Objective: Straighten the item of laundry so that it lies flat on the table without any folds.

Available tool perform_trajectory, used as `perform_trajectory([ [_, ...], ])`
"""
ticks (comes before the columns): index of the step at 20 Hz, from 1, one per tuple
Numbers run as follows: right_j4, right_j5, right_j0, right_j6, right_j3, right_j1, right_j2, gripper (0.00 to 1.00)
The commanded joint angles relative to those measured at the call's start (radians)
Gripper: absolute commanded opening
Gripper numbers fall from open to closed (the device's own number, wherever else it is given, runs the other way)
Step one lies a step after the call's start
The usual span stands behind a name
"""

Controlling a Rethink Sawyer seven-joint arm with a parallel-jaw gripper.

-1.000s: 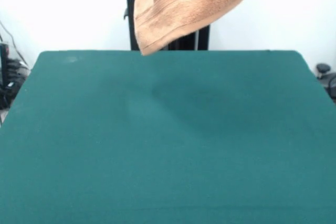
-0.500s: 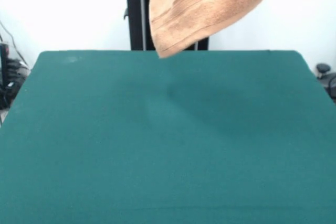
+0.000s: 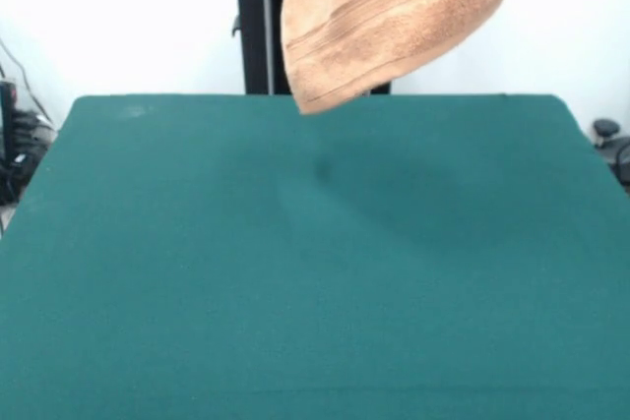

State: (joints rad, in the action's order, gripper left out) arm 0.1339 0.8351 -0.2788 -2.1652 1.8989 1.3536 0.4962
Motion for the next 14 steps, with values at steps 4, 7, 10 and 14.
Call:
perform_trajectory([
  [4,0.005,-0.086,-0.003,-0.119,0.113,-0.136,-0.127,0.0],
  [7,0.002,-0.101,0.012,-0.105,0.115,-0.146,-0.126,0.0],
  [10,0.008,-0.129,0.017,-0.106,0.113,-0.172,-0.142,0.0],
  [14,0.007,-0.177,0.022,-0.107,0.12,-0.206,-0.159,0.0],
])
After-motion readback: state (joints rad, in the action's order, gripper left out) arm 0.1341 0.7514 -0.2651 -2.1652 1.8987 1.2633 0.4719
